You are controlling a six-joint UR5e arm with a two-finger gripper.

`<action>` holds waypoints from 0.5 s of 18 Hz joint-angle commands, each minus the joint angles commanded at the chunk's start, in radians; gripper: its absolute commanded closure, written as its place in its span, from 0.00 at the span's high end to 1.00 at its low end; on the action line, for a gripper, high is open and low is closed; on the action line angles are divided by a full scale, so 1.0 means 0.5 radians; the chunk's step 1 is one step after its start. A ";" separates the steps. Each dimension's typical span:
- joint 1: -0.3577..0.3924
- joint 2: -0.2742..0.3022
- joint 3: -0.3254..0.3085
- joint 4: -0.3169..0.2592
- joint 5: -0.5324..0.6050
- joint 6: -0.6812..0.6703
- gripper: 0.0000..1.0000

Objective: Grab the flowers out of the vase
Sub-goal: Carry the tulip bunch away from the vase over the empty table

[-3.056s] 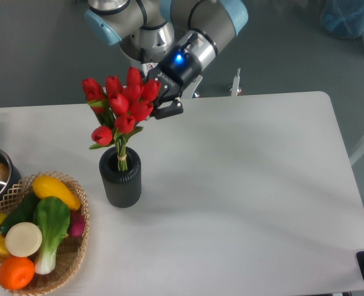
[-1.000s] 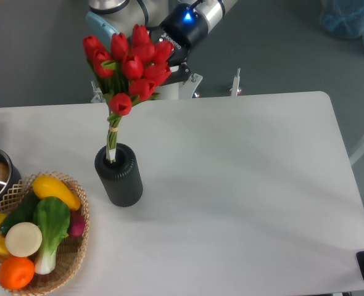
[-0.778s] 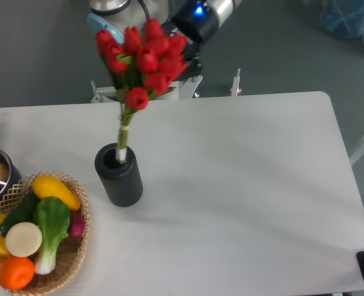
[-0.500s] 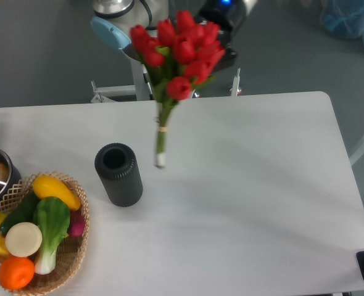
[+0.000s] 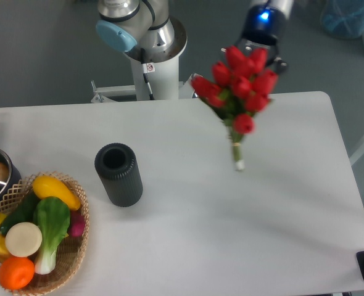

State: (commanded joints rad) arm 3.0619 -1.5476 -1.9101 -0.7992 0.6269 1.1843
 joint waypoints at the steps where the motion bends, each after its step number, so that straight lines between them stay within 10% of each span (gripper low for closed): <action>1: -0.015 -0.049 0.046 -0.003 0.089 -0.006 0.13; 9: -0.374 -0.325 0.359 -0.012 0.982 0.009 0.18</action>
State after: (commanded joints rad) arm 2.8748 -1.7102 -1.7304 -0.8053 1.1180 1.1888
